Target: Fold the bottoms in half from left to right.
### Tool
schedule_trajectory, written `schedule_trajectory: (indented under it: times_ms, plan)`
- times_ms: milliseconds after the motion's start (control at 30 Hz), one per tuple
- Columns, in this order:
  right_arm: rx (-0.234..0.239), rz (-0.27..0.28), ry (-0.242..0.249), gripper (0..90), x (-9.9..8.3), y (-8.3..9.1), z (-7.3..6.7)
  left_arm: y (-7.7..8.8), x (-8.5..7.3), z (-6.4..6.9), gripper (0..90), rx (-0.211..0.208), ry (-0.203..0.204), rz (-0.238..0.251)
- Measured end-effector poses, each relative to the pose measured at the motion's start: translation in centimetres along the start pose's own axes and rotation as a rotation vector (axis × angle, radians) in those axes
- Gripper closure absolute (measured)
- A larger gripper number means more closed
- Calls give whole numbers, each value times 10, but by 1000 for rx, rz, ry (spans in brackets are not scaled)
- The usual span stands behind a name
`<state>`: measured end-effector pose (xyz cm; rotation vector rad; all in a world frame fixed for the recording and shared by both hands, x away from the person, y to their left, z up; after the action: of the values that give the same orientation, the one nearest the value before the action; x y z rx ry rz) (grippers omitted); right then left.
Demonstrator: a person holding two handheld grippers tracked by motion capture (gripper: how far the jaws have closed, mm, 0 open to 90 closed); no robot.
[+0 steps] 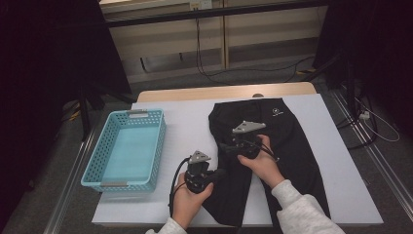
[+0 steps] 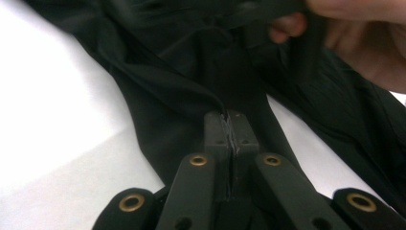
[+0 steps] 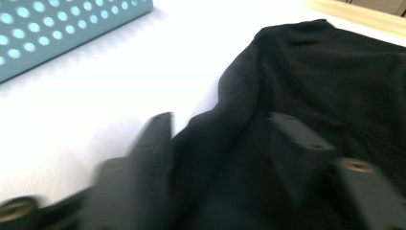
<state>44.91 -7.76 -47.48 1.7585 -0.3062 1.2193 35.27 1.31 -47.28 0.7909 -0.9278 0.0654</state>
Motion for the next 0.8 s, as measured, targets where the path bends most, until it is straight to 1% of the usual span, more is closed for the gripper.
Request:
schedule_trajectory:
  times_ms: [33,67,100,133,167,200,233,267,300,333,400,433,467,500,533,567,600,633,667,700,767,800]
  plan:
    - [-6,-14,8,390,1,-5,-1,0,0,1,891,-11,8,3]
    - [-17,-44,9,394,0,-18,-2,0,0,2,891,-16,6,-1]
    - [-26,-64,11,393,-1,-25,-2,2,1,4,891,-28,8,7]
    - [-27,-81,4,392,-2,-33,-2,2,1,4,891,-28,8,7]
    - [-27,-81,4,392,-2,-33,-2,3,2,6,891,-32,13,13]
    - [-16,-95,-7,395,-3,-40,-2,5,2,7,891,-32,1,18]
    - [-9,-114,-23,379,-5,-51,-2,6,3,7,891,-33,-2,21]
    - [-9,-114,-23,379,-5,-51,-2,8,4,8,891,-34,4,30]
    - [-21,-126,-36,352,-6,-58,-1,9,4,7,891,-33,4,34]
    - [-20,-129,-44,337,-6,-60,-1,11,4,5,891,-31,4,36]
    - [-29,-137,-37,330,-6,-63,-1,11,4,4,891,-29,7,41]
    - [-42,-134,-15,332,-6,-65,-2,11,3,4,891,-32,10,35]
    - [-63,-145,18,430,-5,-66,-2,11,3,3,891,-36,12,31]
    - [-76,-147,15,570,-3,-65,0,11,2,2,891,-33,15,30]
    - [-84,-153,31,678,-3,-64,2,11,2,2,891,-32,13,29]
    - [-96,-156,37,756,-2,-63,6,11,3,1,892,-33,22,34]
    - [-104,-148,24,832,-1,-61,11,11,3,1,891,-33,22,34]
    - [-104,-148,24,832,-1,-61,11,11,3,0,891,-32,22,32]
    - [-101,-136,1,864,1,-57,16,11,4,0,891,-36,28,33]
    - [-107,-80,-57,888,8,-45,25,11,6,-1,892,-46,43,36]
    - [-107,-35,-74,894,16,-31,32,11,8,-2,891,-50,50,38]
    - [-116,-20,-63,896,19,-23,36,11,9,-4,891,-50,44,35]
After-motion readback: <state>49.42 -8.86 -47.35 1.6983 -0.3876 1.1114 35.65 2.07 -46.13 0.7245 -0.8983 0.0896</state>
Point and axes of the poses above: each handheld gripper's, and its own axes: y roughly backward along the jaws, x roughly out of its top, z roughly to its right, the point moved 8 cm from there along -y, roughly forward along the jaws, and after that the axes turned 2 degrees about z, right-handed, at the moved point
